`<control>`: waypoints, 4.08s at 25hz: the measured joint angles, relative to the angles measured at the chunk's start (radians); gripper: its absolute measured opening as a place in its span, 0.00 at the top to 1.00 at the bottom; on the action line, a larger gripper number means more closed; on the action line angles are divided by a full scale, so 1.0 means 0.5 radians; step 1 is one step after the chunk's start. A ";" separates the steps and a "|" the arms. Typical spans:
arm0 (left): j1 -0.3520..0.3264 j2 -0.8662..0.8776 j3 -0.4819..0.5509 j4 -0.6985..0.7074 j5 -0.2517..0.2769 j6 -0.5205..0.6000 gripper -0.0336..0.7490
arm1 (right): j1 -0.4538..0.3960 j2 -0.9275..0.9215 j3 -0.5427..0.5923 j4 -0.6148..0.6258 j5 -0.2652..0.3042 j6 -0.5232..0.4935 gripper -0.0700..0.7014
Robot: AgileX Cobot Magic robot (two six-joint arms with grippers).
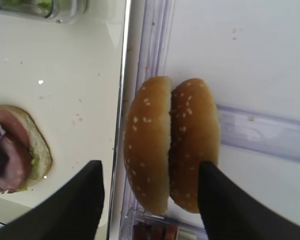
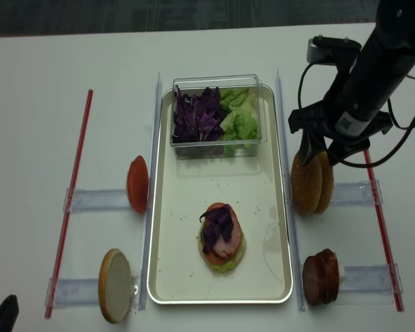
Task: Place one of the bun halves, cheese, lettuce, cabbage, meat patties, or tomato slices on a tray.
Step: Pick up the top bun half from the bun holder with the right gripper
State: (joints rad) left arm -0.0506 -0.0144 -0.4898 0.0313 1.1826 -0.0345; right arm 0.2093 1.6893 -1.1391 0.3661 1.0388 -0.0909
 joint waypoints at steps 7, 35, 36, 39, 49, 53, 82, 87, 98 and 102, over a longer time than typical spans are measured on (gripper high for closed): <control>0.000 0.000 0.000 0.000 0.000 0.000 0.39 | 0.000 0.031 -0.016 0.045 0.000 -0.033 0.33; 0.000 0.000 0.000 0.012 0.000 0.000 0.39 | 0.088 0.136 -0.016 0.060 -0.014 -0.016 0.48; 0.000 0.000 0.000 0.012 0.000 0.000 0.39 | 0.088 0.136 -0.016 0.060 -0.010 -0.016 0.49; 0.000 0.000 0.000 0.013 0.000 0.000 0.40 | 0.088 0.147 -0.016 0.055 -0.003 -0.016 0.50; 0.000 0.000 0.000 0.013 0.000 0.000 0.39 | 0.088 0.188 -0.020 0.051 0.001 0.008 0.59; 0.000 0.000 0.000 0.013 0.000 0.000 0.39 | 0.088 0.188 -0.028 0.048 0.002 0.004 0.60; 0.000 0.000 0.000 0.013 0.000 -0.003 0.40 | 0.088 0.188 -0.028 0.026 0.022 -0.024 0.71; 0.000 0.000 0.000 0.013 0.000 -0.003 0.40 | 0.088 0.188 -0.028 0.026 0.030 -0.051 0.71; 0.000 0.000 0.000 0.013 0.000 -0.003 0.39 | 0.088 0.147 -0.028 0.030 0.014 -0.054 0.71; 0.000 0.000 0.000 0.013 0.000 -0.003 0.39 | 0.088 0.100 -0.028 0.044 0.009 -0.054 0.71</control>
State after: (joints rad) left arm -0.0506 -0.0144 -0.4898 0.0379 1.1826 -0.0362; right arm 0.2533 1.7396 -1.1528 0.3883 1.0433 -0.1178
